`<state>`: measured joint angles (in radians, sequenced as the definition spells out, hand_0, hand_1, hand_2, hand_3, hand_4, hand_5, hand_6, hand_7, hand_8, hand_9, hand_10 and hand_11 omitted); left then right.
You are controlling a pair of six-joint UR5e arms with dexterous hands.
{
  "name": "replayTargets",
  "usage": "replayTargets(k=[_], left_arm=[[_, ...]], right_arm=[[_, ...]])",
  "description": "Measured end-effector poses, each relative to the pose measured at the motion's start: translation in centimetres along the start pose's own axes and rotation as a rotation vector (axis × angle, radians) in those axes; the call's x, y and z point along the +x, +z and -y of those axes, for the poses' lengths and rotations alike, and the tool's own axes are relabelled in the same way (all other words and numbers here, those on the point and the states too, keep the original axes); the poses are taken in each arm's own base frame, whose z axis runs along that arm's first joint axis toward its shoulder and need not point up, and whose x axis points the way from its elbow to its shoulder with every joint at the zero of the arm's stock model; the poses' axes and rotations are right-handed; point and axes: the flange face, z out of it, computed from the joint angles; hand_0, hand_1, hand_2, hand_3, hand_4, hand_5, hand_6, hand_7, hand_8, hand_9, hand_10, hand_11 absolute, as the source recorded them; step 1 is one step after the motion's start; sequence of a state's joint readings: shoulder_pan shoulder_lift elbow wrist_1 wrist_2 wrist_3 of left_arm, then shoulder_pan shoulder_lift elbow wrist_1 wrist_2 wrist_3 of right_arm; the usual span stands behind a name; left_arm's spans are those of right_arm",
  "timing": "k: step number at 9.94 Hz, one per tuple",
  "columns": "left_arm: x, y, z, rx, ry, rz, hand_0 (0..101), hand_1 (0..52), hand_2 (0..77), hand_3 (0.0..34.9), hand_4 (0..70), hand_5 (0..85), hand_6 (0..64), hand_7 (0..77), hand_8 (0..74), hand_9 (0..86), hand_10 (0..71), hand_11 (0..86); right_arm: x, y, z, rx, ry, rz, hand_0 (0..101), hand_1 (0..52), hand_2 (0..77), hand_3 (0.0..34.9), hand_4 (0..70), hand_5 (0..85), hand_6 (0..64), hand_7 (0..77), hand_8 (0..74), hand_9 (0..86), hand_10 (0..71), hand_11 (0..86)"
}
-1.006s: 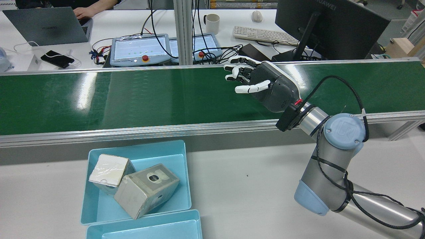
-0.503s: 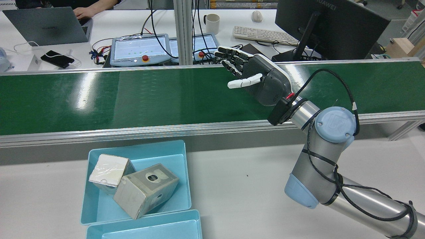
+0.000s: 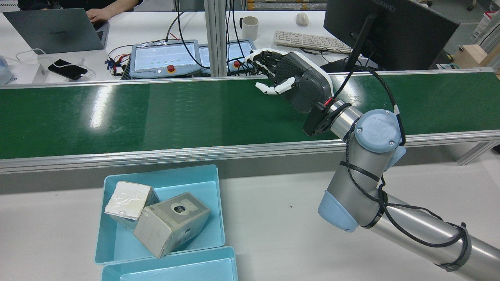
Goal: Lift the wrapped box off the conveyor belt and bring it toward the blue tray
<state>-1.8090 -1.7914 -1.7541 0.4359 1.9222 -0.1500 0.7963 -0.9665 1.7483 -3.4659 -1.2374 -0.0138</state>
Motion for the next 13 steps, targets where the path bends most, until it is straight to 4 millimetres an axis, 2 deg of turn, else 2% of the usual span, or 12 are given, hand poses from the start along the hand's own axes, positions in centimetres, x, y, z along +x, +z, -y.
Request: replayTargets(k=[1,2,4,5,6,7,8,9,10,12,13], left_arm=[[0.0,0.0,0.0,0.000,0.000,0.000,0,0.0,1.1,0.0,0.0,1.1,0.0,0.5,0.5,0.5,0.0,0.5],[0.0,0.0,0.0,0.000,0.000,0.000,0,0.0,1.1,0.0,0.0,1.1,0.0,0.5,0.5,0.5,0.0,0.5],[0.0,0.0,0.0,0.000,0.000,0.000,0,0.0,1.1,0.0,0.0,1.1,0.0,0.5,0.5,0.5,0.5,0.5],[0.0,0.0,0.0,0.000,0.000,0.000,0,0.0,0.5,0.0,0.0,1.1,0.0,0.5,0.5,0.5,0.5,0.0],[0.0,0.0,0.0,0.000,0.000,0.000,0,0.0,1.1,0.0,0.0,1.1,0.0,0.5,0.5,0.5,0.5,0.0],[0.0,0.0,0.0,0.000,0.000,0.000,0,0.0,0.5,0.0,0.0,1.1,0.0,0.5,0.5,0.5,0.5,0.0],[0.0,0.0,0.0,0.000,0.000,0.000,0,0.0,1.1,0.0,0.0,1.1,0.0,0.5,0.5,0.5,0.5,0.5],[0.0,0.0,0.0,0.000,0.000,0.000,0,0.0,1.1,0.0,0.0,1.1,0.0,0.5,0.5,0.5,0.5,0.0],[0.0,0.0,0.0,0.000,0.000,0.000,0,0.0,1.1,0.0,0.0,1.1,0.0,0.5,0.5,0.5,0.5,0.0],[0.0,0.0,0.0,0.000,0.000,0.000,0,0.0,1.1,0.0,0.0,1.1,0.0,0.5,0.5,0.5,0.5,0.0],[0.0,0.0,0.0,0.000,0.000,0.000,0,0.0,1.1,0.0,0.0,1.1,0.0,0.5,0.5,0.5,0.5,0.0]], right_arm=[[-0.2,0.0,0.0,0.014,-0.020,0.002,68,33.3,26.2,0.6,34.9,33.8,18.0,35.5,2.2,7.1,2.7,8.2],[-0.6,-0.1,0.1,0.023,-0.032,0.006,79,36.5,34.9,0.6,36.0,34.9,18.0,33.8,2.7,7.1,2.7,7.6],[-1.2,0.0,0.2,0.028,-0.043,0.013,80,36.5,34.9,0.5,36.0,33.8,16.9,32.7,2.7,7.1,2.7,7.1],[-1.3,0.0,0.1,0.029,-0.044,0.014,59,26.2,23.5,0.5,31.1,30.0,13.6,30.0,2.7,5.4,1.1,4.4],[-1.3,-0.1,0.2,0.031,-0.045,0.014,59,26.2,23.5,0.5,31.1,30.0,13.6,30.0,2.7,5.4,1.1,4.4],[-1.3,-0.1,0.3,0.032,-0.048,0.013,53,16.4,3.3,0.6,31.1,30.0,13.6,30.0,1.6,4.9,0.0,2.2],[-1.3,-0.1,0.2,0.032,-0.050,0.014,53,17.5,6.5,0.6,28.4,30.0,11.4,30.0,1.6,4.9,0.0,1.6],[-1.2,0.0,0.2,0.031,-0.052,0.015,55,23.5,11.4,0.6,27.8,28.9,11.4,26.7,1.6,3.3,0.0,1.6],[-1.2,0.0,0.2,0.032,-0.053,0.016,56,20.2,13.1,0.6,27.3,25.1,12.0,26.7,0.5,4.4,0.0,1.6],[-1.4,0.0,0.2,0.031,-0.053,0.019,56,20.2,13.1,0.6,27.3,25.1,12.0,26.7,0.5,4.4,0.0,1.6],[-1.8,0.0,0.0,0.027,-0.051,0.022,53,16.4,6.5,0.6,29.5,26.2,12.5,28.9,1.6,4.4,0.0,1.6]])
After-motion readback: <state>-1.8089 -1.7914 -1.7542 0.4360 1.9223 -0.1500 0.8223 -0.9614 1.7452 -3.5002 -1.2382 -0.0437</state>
